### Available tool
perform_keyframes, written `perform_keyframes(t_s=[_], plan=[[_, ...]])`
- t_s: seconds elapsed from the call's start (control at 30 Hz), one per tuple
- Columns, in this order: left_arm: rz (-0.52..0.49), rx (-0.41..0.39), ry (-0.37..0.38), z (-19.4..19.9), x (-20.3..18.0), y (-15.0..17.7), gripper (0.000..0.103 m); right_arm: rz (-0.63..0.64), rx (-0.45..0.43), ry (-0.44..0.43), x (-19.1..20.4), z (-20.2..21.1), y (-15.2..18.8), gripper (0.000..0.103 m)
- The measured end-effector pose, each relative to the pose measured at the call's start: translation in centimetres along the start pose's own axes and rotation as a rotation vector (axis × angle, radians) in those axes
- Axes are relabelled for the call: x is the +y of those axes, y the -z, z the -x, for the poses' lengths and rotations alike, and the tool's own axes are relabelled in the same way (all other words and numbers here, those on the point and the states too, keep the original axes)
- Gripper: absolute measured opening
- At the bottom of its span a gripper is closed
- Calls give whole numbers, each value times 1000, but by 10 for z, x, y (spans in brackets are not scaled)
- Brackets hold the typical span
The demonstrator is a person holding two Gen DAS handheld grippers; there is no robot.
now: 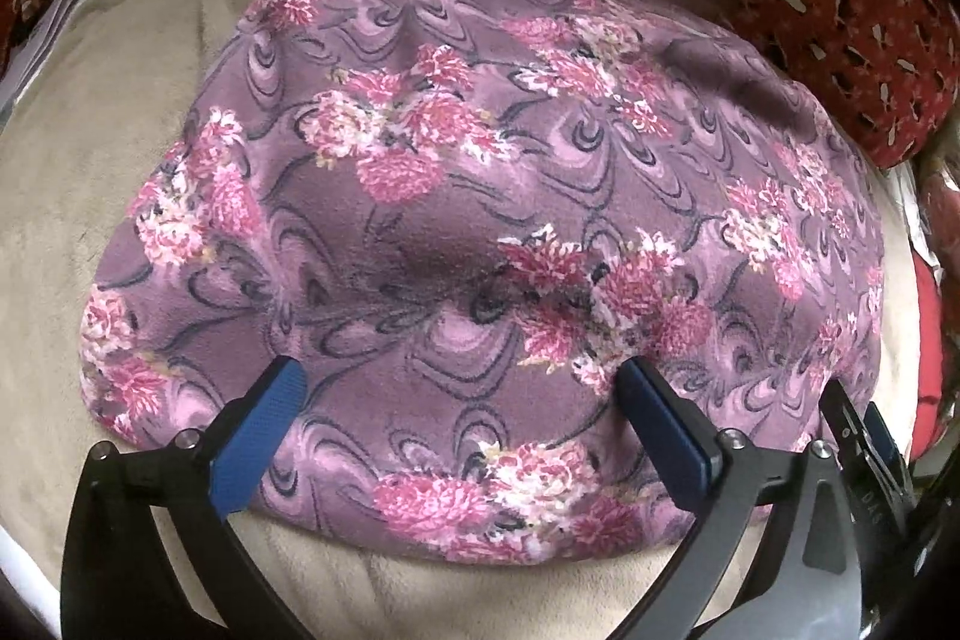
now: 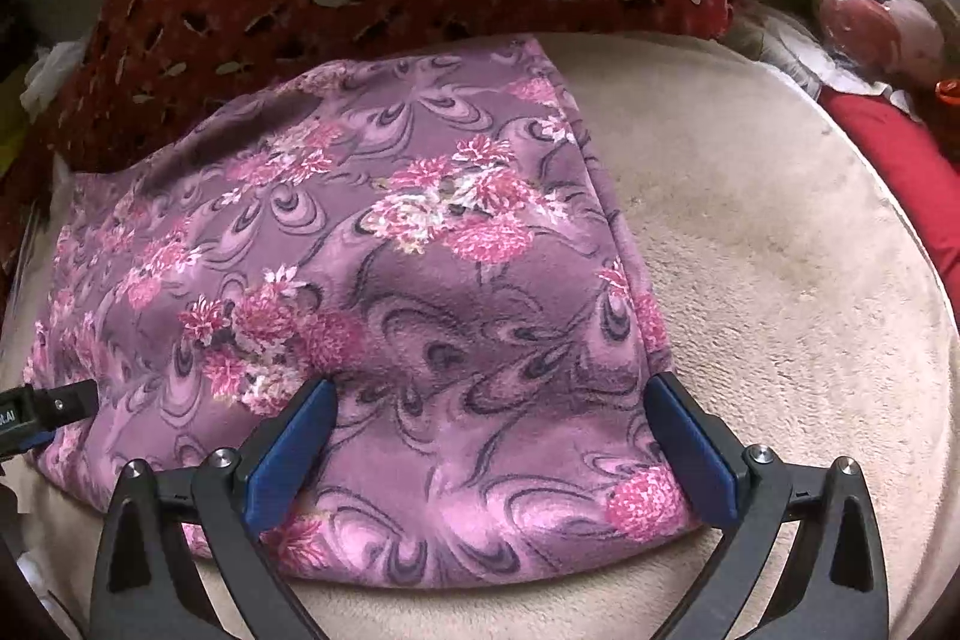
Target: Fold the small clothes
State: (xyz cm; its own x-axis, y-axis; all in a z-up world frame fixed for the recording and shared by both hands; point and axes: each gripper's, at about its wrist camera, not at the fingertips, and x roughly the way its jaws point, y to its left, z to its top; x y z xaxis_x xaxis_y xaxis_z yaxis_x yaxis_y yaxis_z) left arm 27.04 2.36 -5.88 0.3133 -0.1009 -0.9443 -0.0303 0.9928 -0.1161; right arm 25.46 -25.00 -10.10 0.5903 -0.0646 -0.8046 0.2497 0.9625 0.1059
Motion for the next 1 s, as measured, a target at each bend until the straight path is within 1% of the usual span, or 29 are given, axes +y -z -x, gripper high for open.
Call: perform_keyframes(t_s=[0.07, 0.1, 0.17, 0.23, 0.3, 0.37, 0.43, 0.47, 0.5, 0.53, 0.57, 0.6, 0.63, 0.67, 0.7, 0.73, 0.77, 0.8, 0.83, 0.87, 0.9, 0.93, 0.97, 1.0], plan=[[-4, 0, -3, 1, 1, 0, 103, -10, 19, 3, 0, 1, -3, 102], [-3, 1, -4, 1, 1, 0, 103, -34, 20, 1, -2, 5, -7, 100], [-5, 2, -3, 2, 1, 0, 103, -111, -27, -38, -9, 16, -18, 96], [-8, -3, 1, 2, 1, 0, 103, -179, -82, -73, -20, 25, -33, 96], [-26, -7, 10, 4, 2, -1, 103, -222, -102, -48, -35, 26, -49, 97], [-36, -13, 35, 8, 4, -4, 103, -262, -86, -38, -50, 15, -59, 96], [-45, -47, 79, 19, 5, -10, 101, -272, -40, -60, -60, -4, -70, 91], [-47, -63, 87, 23, 4, -15, 99, -253, -16, -82, -59, -13, -74, 79], [-44, -94, 91, 32, 4, -24, 99, -216, 18, -112, -56, -23, -78, 58], [-34, -118, 93, 38, 5, -32, 99, -166, 45, -159, -52, -34, -84, 44], [-14, -144, 103, 45, 7, -42, 99, -148, 33, -193, -50, -33, -88, 23], [10, -163, 115, 49, 11, -53, 99, -148, 3, -208, -51, -27, -93, 15], [42, -173, 120, 50, 16, -66, 99, -161, -30, -223, -54, -20, -96, 13], [75, -170, 119, 46, 21, -78, 99, -190, -77, -260, -61, -14, -100, 7], [109, -146, 116, 36, 27, -91, 99, -214, -101, -276, -68, -12, -101, 8], [130, -111, 91, 24, 31, -100, 99, -225, -92, -253, -73, -17, -102, 9], [146, -61, 51, 8, 36, -109, 99, -216, -28, -206, -74, -31, -102, 13], [154, -9, 24, -7, 40, -116, 93, -197, 86, -168, -74, -50, -100, 8], [163, 3, 15, -12, 43, -120, 92, -201, 95, -181, -76, -52, -99, 9], [166, -15, 26, -9, 43, -124, 92, -209, 50, -194, -77, -43, -101, 14], [160, -38, 45, -4, 41, -127, 92, -201, 14, -201, -76, -34, -104, 14], [147, -67, 79, 3, 36, -131, 92, -181, -45, -224, -70, -21, -110, 14], [142, -81, 95, 7, 33, -135, 92, -166, -82, -251, -64, -14, -113, 15], [138, -92, 115, 10, 27, -140, 92, -144, -109, -289, -55, -8, -117, 18]])
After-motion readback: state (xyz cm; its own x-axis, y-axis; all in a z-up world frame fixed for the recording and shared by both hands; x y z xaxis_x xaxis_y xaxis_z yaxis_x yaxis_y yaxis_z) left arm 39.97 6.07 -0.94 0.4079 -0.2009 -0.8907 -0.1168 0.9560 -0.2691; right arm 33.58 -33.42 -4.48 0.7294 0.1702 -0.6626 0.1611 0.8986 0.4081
